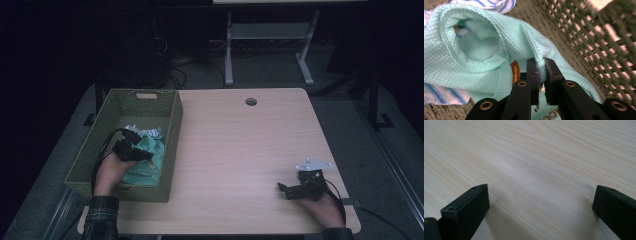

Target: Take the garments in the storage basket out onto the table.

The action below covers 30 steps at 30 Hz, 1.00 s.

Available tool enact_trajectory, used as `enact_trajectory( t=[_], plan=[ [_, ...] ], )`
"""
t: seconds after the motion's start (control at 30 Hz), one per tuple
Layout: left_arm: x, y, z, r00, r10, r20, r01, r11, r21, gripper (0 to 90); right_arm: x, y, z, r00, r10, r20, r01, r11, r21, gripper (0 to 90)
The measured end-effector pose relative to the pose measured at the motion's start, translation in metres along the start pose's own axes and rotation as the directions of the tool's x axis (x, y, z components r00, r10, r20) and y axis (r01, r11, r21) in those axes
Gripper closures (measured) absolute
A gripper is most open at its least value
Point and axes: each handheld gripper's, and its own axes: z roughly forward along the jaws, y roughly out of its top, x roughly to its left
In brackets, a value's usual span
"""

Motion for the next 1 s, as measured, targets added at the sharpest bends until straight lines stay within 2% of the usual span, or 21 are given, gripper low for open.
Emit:
enact_trajectory(
  t=[0.3, 0.43, 0.63, 0.83, 1.0],
  plan=[
    [0.003, -0.001, -0.011, 0.9989, -0.014, 0.044, 0.019, 0.9953, -0.095, 83.3, 0.000, 0.000, 0.000, 1.0000, -0.001, 0.000, 0.001, 1.000, -0.001, 0.7],
    [0.004, -0.002, -0.017, 0.9971, -0.023, 0.072, 0.034, 0.9877, -0.153, 83.7, 0.000, 0.000, 0.000, 1.0000, 0.000, 0.000, 0.000, 1.000, 0.000, 0.6],
    [0.004, -0.003, -0.023, 0.9944, -0.017, 0.104, 0.038, 0.9770, -0.210, 83.8, 0.000, 0.000, 0.000, 1.0000, -0.002, 0.000, 0.002, 1.000, 0.000, 0.7],
    [0.005, -0.005, -0.032, 0.9904, -0.014, 0.137, 0.053, 0.9579, -0.282, 83.8, 0.000, 0.000, 0.000, 1.0000, -0.001, 0.000, 0.001, 1.000, 0.000, 0.7],
    [0.005, -0.005, -0.041, 0.9861, -0.015, 0.166, 0.072, 0.9360, -0.345, 83.8, 0.000, 0.000, 0.000, 1.0000, -0.003, 0.000, 0.003, 1.000, 0.000, 0.7]
  ],
)
